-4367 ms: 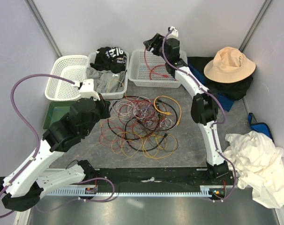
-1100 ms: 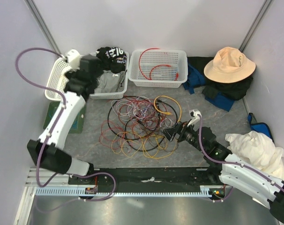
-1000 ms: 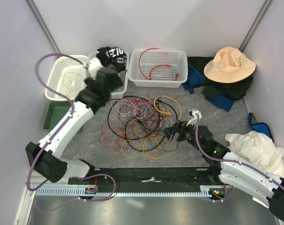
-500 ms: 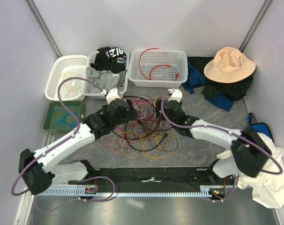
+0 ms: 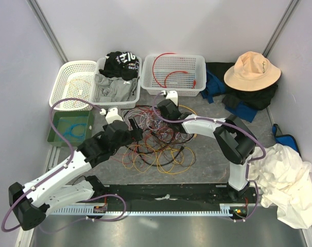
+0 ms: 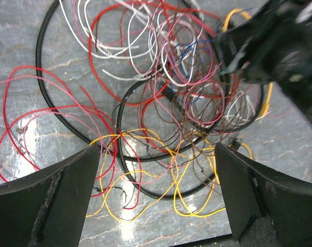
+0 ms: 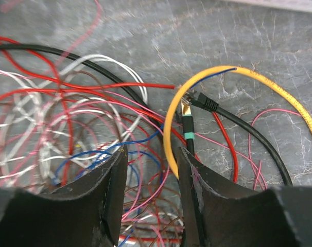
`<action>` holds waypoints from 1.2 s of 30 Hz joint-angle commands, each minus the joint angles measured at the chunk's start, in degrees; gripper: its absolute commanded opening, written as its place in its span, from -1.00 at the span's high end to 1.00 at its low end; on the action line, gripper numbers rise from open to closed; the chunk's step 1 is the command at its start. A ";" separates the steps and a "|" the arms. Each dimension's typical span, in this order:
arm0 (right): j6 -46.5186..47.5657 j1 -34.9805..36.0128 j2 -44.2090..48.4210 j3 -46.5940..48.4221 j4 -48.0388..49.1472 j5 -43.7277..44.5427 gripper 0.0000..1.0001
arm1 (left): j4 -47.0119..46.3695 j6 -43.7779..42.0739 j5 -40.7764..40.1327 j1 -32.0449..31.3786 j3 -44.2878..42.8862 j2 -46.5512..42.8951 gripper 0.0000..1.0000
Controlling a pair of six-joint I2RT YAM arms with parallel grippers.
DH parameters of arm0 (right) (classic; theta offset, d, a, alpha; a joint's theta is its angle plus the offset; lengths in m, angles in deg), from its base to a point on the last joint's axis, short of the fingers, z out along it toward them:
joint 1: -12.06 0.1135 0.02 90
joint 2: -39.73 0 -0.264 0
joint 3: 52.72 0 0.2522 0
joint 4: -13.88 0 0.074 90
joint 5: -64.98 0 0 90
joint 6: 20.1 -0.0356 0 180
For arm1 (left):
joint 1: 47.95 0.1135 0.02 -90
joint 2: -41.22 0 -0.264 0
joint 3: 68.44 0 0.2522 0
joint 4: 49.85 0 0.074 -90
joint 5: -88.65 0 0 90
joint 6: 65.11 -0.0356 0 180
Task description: Untangle the cables
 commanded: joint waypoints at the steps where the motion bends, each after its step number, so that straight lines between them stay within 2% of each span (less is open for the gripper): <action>1: 1.44 -0.33 -2.32 2.61 -3.13 2.67 0.00 | -0.59 0.27 -3.20 -0.03 0.30 -2.51 -0.99; 7: 2.23 -0.77 -3.55 2.00 -4.01 3.90 0.10 | -0.59 0.88 -3.29 -0.03 0.83 -1.54 -0.99; 10: 2.14 -0.77 -1.71 0.51 -3.57 4.52 0.43 | -0.68 1.15 -3.20 -0.03 0.74 -1.01 -0.99; 11: 2.14 -0.77 -0.92 -0.10 -3.39 4.61 0.64 | -0.68 1.23 -3.29 0.05 0.57 -1.01 -0.99; 14: 1.61 -0.42 6.87 -3.27 -2.43 4.78 1.00 | -0.68 0.45 -3.81 -0.03 -0.31 -0.92 -0.99; 18: 1.79 1.95 17.52 -8.28 -1.11 3.65 1.00 | -1.03 -1.31 -5.66 -0.03 -1.98 -0.84 -0.99; 21: 1.17 4.66 27.62 -13.02 -0.76 -0.65 1.00 | -4.01 -4.03 -4.79 0.14 -2.68 -0.57 -0.97; 26: 2.49 7.66 43.88 -23.74 5.48 -16.88 1.00 | -12.78 -10.09 0.04 1.02 -3.56 -0.83 -0.99; 29: 2.05 8.11 55.73 -28.75 7.50 -26.02 1.00 | -19.02 -12.46 5.13 1.90 -3.56 -1.27 -0.99; 32: 2.49 8.19 61.90 -31.83 8.56 -34.64 1.00 | -27.27 -15.10 16.27 3.04 -3.12 -1.19 -0.99; 36: 2.93 8.37 67.19 -34.73 8.91 -40.55 1.00 | -30.92 -14.15 25.52 4.27 -4.61 3.71 -0.99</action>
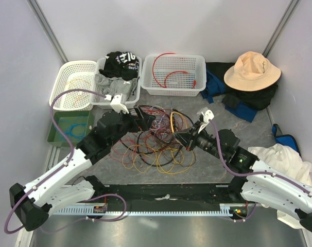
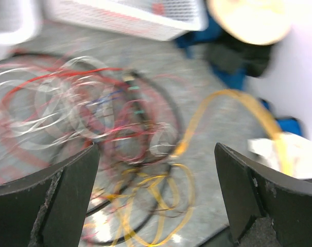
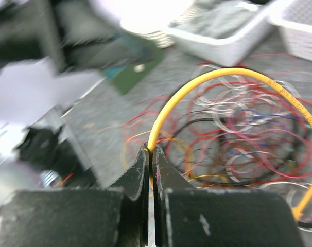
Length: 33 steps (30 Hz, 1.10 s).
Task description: Untangle the cables
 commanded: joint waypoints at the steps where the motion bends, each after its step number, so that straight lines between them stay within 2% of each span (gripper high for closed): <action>1: 0.83 0.26 4.58 -2.61 3.58 -12.98 1.00 | -12.13 -2.50 16.30 1.65 -4.20 5.52 -0.99; 5: 0.83 0.35 8.00 -3.75 4.28 -16.68 1.00 | -16.80 2.41 30.79 3.23 -6.31 12.99 -0.92; 7: 0.83 0.44 8.89 -4.19 4.11 -17.91 1.00 | -20.67 5.05 33.72 3.59 -6.40 16.50 -0.86; 13: 0.75 0.35 13.71 -4.37 2.79 -18.88 1.00 | -27.77 10.67 37.77 4.99 -5.26 21.35 -0.86; 20: 1.89 0.35 15.83 -4.37 0.68 -19.15 1.00 | -42.96 24.12 51.38 8.59 -2.54 29.34 -0.81; 23: 2.33 0.35 16.18 -4.37 -0.46 -18.71 1.00 | -45.55 27.21 54.11 9.56 -1.40 30.41 -0.77; 27: 2.85 0.44 17.15 -3.58 -1.87 -17.39 1.00 | -44.41 24.76 53.87 11.93 1.49 26.74 -0.76; 29: 2.33 0.35 17.68 -3.14 -2.31 -16.69 1.00 | -43.27 20.03 52.02 12.73 2.73 24.27 -0.80; 33: -0.74 0.35 17.77 -1.74 -2.22 -15.72 1.00 | -32.13 6.23 43.43 12.46 4.48 17.50 -0.89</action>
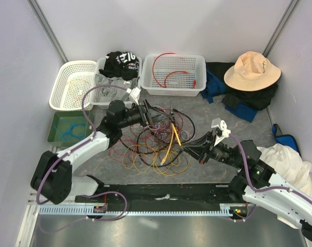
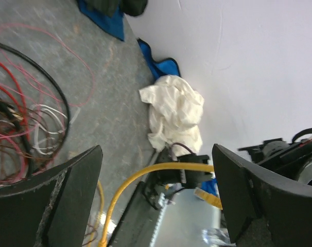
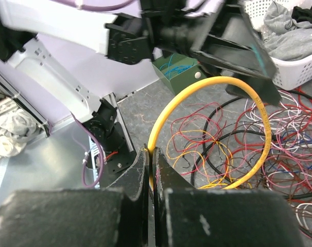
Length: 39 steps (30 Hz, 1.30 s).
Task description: Untangle the cables
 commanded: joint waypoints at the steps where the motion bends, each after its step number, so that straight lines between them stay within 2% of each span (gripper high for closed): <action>1: -2.47 0.13 0.37 3.01 1.10 1.36 1.00 | 6.32 -16.72 -11.00 -0.13 2.24 -10.61 -0.89; 4: -5.63 0.22 -0.42 4.50 2.07 1.18 1.00 | 3.09 -22.72 -18.84 -0.74 7.86 -17.28 -0.92; 8: -9.50 0.22 -2.62 7.22 3.29 0.57 1.00 | -4.83 -30.20 -24.05 -3.90 13.93 -23.02 -0.90; 13: -13.90 0.13 -6.13 9.69 5.49 -1.28 1.00 | -6.33 -36.79 -26.07 -9.35 13.50 -22.77 -0.79; 21: -16.45 0.22 -8.59 11.01 7.51 -3.04 1.00 | -12.39 -37.94 -25.29 -12.86 13.76 -20.32 -0.71; 24: -16.89 0.22 -9.38 11.10 8.22 -3.48 1.00 | -13.01 -38.29 -25.37 -14.01 12.45 -17.60 -0.58; 27: -17.42 0.22 -9.74 11.01 9.27 -3.92 1.00 | -13.01 -38.56 -24.41 -14.36 10.87 -15.56 -0.22; 28: -17.42 0.13 -9.91 11.01 9.28 -3.83 1.00 | -13.10 -38.73 -24.15 -14.45 10.43 -14.34 -0.04; 30: -17.24 0.13 -9.91 11.10 9.28 -3.83 1.00 | -12.93 -38.82 -23.79 -14.54 9.55 -13.72 0.15; 31: -17.16 0.22 -9.74 11.10 9.01 -3.83 1.00 | -12.75 -38.82 -23.88 -14.54 9.37 -13.45 0.39; 33: -16.46 0.22 -9.48 11.19 8.31 -3.39 1.00 | -11.35 -39.17 -25.36 -14.54 9.10 -13.89 0.69; 34: -16.28 0.22 -9.30 11.27 7.44 -2.61 1.00 | -10.73 -39.35 -26.07 -14.54 9.02 -14.32 0.96; 38: -15.31 0.13 -8.42 11.01 6.03 -0.68 0.95 | -6.87 -40.40 -29.32 -14.54 8.49 -18.18 0.96; 39: -14.70 0.22 -8.42 11.01 5.59 -0.32 0.73 | -5.82 -40.49 -31.59 -14.54 8.23 -18.80 0.97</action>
